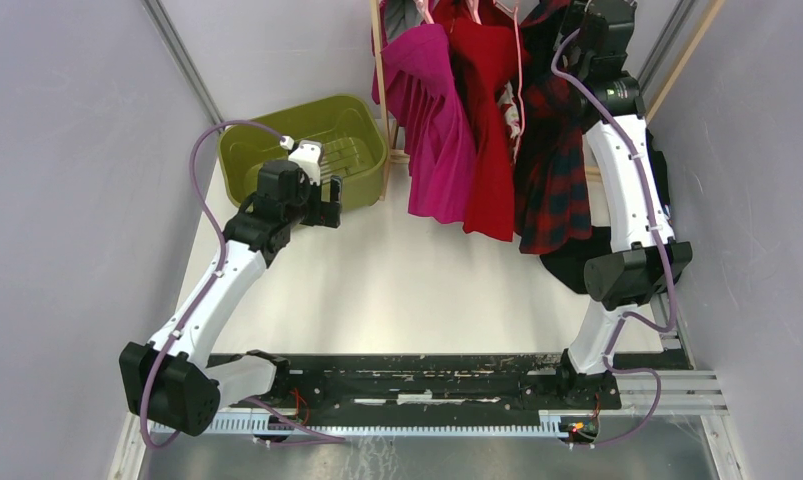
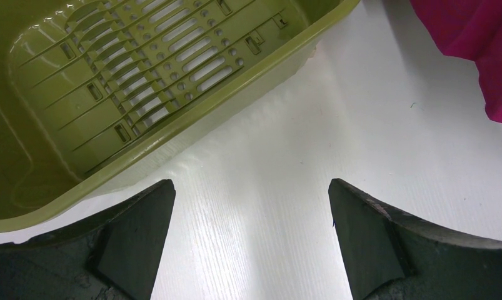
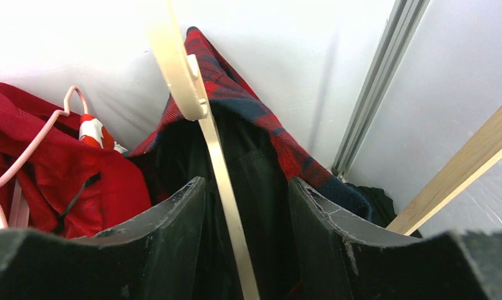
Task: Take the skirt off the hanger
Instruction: Pick up the hanger from the clothesline.
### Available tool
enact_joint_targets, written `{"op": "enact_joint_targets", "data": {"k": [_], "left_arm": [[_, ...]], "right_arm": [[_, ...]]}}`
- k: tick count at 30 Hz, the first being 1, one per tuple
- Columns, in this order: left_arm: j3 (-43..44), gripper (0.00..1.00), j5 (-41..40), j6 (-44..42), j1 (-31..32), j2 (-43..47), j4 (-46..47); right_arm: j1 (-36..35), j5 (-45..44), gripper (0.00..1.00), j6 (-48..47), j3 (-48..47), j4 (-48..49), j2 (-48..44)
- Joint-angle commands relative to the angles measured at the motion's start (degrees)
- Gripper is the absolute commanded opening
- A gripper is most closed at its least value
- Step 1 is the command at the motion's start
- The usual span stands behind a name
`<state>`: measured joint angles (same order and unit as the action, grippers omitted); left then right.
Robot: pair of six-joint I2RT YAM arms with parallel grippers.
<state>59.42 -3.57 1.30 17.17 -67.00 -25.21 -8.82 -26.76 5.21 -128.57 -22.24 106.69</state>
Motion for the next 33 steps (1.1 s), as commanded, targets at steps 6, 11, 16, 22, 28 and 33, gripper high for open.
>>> {"op": "enact_joint_targets", "data": {"k": [6,11,16,22,28,33], "left_arm": [[0.5,1.0,-1.7,-3.2,0.2,1.5,1.4],[0.5,1.0,-1.3,-3.2,0.1,1.5,1.5],[0.1,1.0,-1.7,-3.1,0.1,2.3,1.2],[0.2,1.0,-2.3,-3.5,0.1,2.6,0.9],[-0.3,0.99,-2.5,-3.4,0.1,3.1,1.1],[-0.9,1.0,-2.7,-3.4,0.1,3.5,1.1]], "right_arm": [[0.0,3.7,0.65,2.3,1.4,-2.0,-1.0],[0.1,4.0,0.64,1.9,3.8,-1.7,-1.9],[0.1,0.0,0.4,-0.2,4.2,-1.4,-1.3],[0.1,0.6,0.01,1.7,4.1,-1.8,-1.0],[0.2,2.2,0.01,1.3,3.0,-1.3,-1.9],[0.1,2.5,0.01,-0.9,0.5,1.0,-2.3]]}}
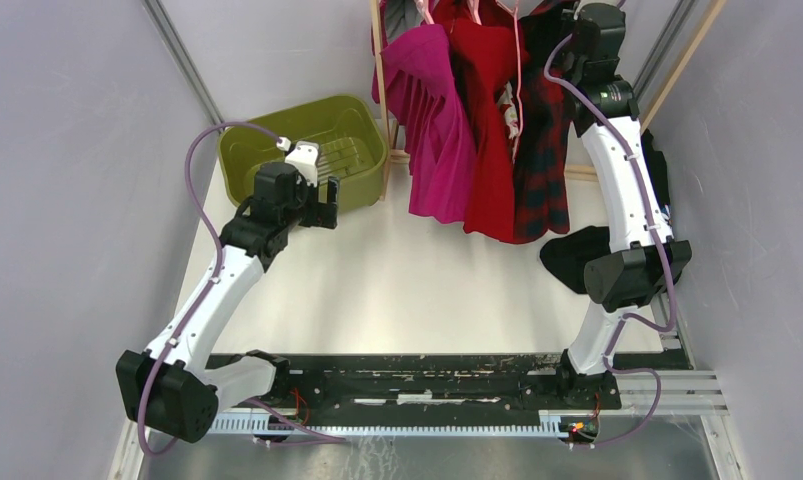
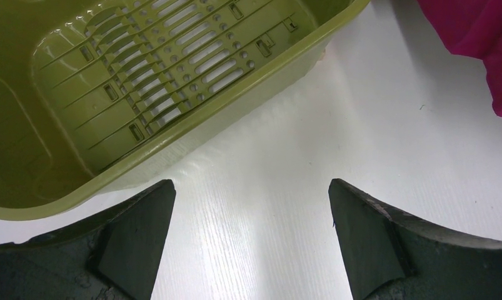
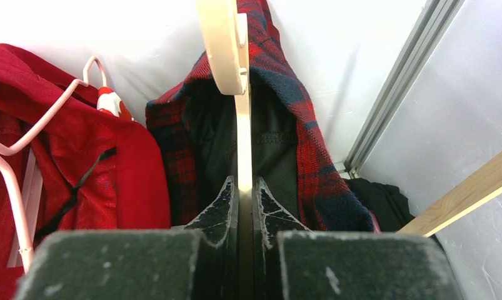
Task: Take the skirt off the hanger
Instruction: Pick up the hanger from the clothesline.
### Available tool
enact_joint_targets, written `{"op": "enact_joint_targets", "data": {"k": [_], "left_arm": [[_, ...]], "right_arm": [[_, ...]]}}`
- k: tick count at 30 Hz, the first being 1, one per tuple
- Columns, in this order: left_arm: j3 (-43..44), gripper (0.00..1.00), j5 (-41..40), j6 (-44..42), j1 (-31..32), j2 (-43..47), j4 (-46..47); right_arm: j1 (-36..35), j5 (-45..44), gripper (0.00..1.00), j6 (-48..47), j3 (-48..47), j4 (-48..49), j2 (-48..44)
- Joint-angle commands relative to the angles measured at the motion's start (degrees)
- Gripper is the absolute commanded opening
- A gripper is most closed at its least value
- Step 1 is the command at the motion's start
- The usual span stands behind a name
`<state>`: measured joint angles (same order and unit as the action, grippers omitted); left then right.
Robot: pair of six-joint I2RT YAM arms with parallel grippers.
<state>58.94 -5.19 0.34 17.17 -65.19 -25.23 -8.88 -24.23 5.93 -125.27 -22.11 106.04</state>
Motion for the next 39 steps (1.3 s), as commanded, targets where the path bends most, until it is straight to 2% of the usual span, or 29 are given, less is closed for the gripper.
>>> {"op": "enact_joint_targets", "data": {"k": [1,4,9,11,17,24,29,34,39], "left_arm": [[-0.6,1.0,-1.2,-2.4,0.1,1.9,1.3],[-1.3,1.0,-1.5,-2.4,0.1,2.0,2.2],[-0.8,1.0,-1.0,-2.3,0.1,1.2,2.4],[-0.1,0.99,-0.7,-2.4,0.2,1.0,2.4],[1.9,0.99,0.6,-1.9,0.1,-0.7,2.6],[2.2,1.0,1.8,-1.0,0.1,-1.2,2.7],[1.9,1.0,1.8,-0.5,0.1,-1.4,3.0],[1.3,1.0,2.3,0.4,0.1,-1.8,3.7],[0.9,1.0,2.8,0.5,0.2,-2.5,5.0]], "right_arm": [[0.2,-0.1,0.01,-2.7,-3.1,1.9,-1.7],[-0.1,-0.6,0.01,-8.5,-4.0,5.1,-1.8],[-1.8,-5.3,0.01,-26.5,-1.9,12.0,-2.7],[-1.8,-6.1,0.01,-30.2,0.7,15.1,-4.1],[-2.9,-8.0,0.01,-36.6,6.9,24.5,-7.6],[-4.4,-9.7,0.01,-46.1,5.9,33.1,-6.8],[-4.6,-10.0,0.01,-48.9,4.2,36.6,-5.9],[-4.9,-9.5,0.01,-53.6,7.0,40.6,-6.7],[-5.8,-6.6,0.01,-67.6,14.1,48.7,-7.5]]}}
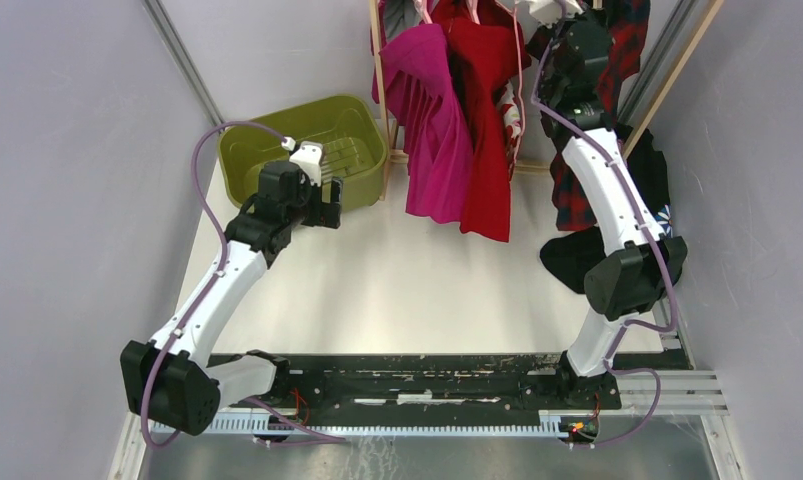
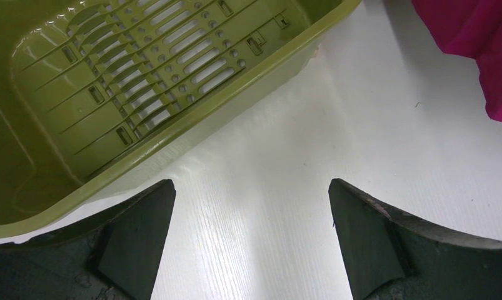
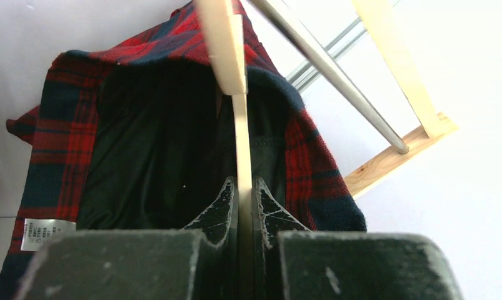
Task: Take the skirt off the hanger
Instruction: Pick up the hanger from the clothesline.
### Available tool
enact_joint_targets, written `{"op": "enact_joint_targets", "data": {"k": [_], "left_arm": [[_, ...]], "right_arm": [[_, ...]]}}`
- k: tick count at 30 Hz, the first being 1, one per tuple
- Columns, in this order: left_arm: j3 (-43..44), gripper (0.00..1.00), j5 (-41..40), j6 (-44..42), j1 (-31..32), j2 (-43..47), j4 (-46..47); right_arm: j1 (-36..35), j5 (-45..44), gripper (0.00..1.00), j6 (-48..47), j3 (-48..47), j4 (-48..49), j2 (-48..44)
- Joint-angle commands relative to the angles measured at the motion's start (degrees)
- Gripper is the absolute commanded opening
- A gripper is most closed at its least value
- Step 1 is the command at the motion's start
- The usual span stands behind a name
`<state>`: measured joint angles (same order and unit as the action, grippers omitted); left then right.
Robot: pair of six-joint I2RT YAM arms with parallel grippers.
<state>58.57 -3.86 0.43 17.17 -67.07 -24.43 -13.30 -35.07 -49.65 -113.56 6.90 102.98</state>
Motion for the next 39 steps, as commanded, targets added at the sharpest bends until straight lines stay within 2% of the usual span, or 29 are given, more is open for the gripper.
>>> {"op": "enact_joint_targets", "data": {"k": [1,3,6,9,21,29,33,39], "left_arm": [[1.3,0.99,1.7,0.5,0.1,-0.9,4.3],[1.5,1.0,2.3,0.6,0.1,-1.6,4.5],[1.9,1.0,3.1,0.8,0.1,-2.2,4.6],[1.8,1.0,3.3,0.9,0.1,-2.3,4.6],[1.4,1.0,3.5,1.5,0.1,-2.2,5.4],[1.4,1.0,3.9,1.3,0.2,-2.1,5.3],[2.0,1.0,4.0,1.0,0.1,-2.1,4.7],[3.5,1.0,4.5,1.0,0.1,-1.1,3.4]], "right_arm": [[-1.6,5.2,0.0,-15.6,4.3,21.7,-4.6],[-1.6,6.3,0.0,-20.4,8.0,24.9,-5.2],[-1.7,5.8,0.01,-22.4,11.0,28.4,-5.4],[-1.8,4.4,0.01,-21.9,11.9,31.1,-5.7],[-2.2,2.3,0.01,-19.6,9.4,31.6,-6.9],[-3.8,-0.2,0.01,-19.9,20.2,33.2,-13.0],[-4.3,-1.4,0.01,-18.3,24.5,31.3,-16.7],[-5.0,-4.1,0.01,-10.0,30.5,21.6,-23.9]]}}
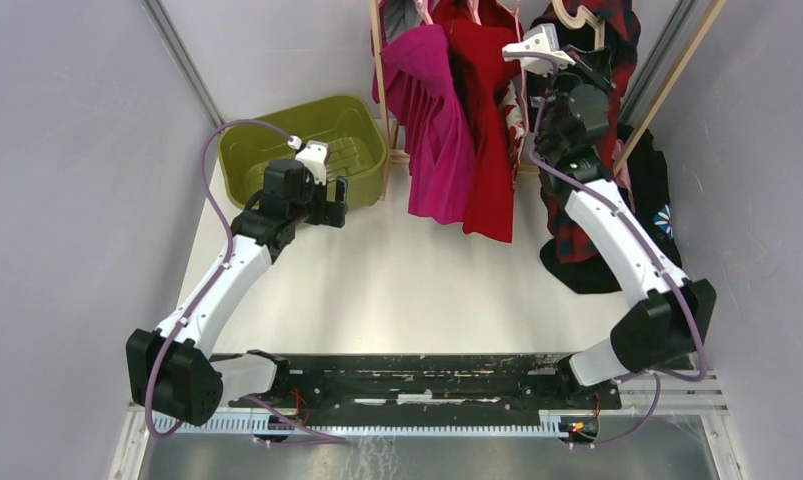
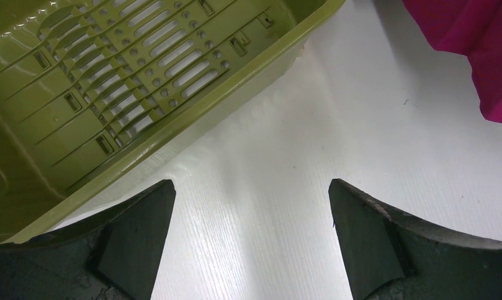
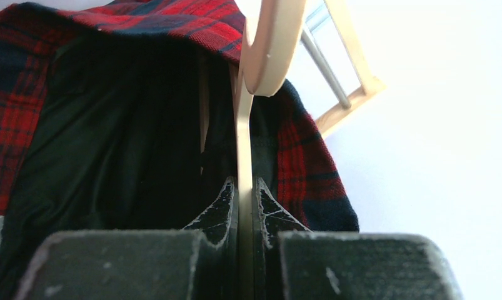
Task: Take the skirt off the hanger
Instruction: Pick up the hanger from the clothesline.
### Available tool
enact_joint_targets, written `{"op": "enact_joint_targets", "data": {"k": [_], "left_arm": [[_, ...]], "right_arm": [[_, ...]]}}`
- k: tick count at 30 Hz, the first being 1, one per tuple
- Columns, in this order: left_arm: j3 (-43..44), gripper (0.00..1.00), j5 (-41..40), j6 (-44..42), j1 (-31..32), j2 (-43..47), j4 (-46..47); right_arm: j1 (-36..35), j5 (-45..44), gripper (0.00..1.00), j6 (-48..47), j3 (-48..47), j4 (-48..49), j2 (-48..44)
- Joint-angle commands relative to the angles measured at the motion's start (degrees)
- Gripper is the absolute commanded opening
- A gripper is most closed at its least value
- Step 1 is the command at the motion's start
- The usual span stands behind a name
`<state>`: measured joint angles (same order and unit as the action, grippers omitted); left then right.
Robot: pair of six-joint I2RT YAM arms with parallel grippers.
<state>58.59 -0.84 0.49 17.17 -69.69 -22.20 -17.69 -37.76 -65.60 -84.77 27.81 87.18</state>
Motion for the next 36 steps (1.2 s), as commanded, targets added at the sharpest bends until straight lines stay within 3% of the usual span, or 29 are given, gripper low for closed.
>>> {"op": "enact_joint_targets", "data": {"k": [1,7,15,23,27,30,33,36], "left_arm": [[4.2,1.0,1.6,0.7,0.1,1.6,0.7],[9.7,0.94,2.0,-1.2,0.2,0.9,-2.5],[14.7,0.94,5.2,-2.8,0.1,0.1,-3.5],[20.5,0.92,12.5,-4.1,0.2,-2.2,-2.8],[22.7,0.92,15.9,-4.3,0.2,-2.9,-3.3],[25.2,0.91,23.0,-4.6,0.2,-2.8,-2.7],[27.2,0.91,32.2,-1.7,0.7,-2.8,1.0],[27.9,0.91,36.1,2.4,2.5,-3.3,7.1]], "right_arm": [[-0.7,-2.2,0.01,9.0,2.5,-2.5,-9.8],[-1.0,-1.8,0.01,39.2,1.5,-30.5,-19.9],[-0.9,9.0,0.01,56.8,-4.8,-55.6,-29.7],[-0.9,20.9,0.01,59.9,-15.0,-69.9,-30.7],[-0.9,21.8,0.01,58.6,-18.7,-70.0,-30.1],[-0.9,21.1,0.01,58.6,-18.5,-68.8,-30.1],[-0.9,21.8,0.01,59.0,-17.8,-67.9,-30.6],[-0.9,21.9,0.01,58.8,-17.9,-68.5,-30.9]]}}
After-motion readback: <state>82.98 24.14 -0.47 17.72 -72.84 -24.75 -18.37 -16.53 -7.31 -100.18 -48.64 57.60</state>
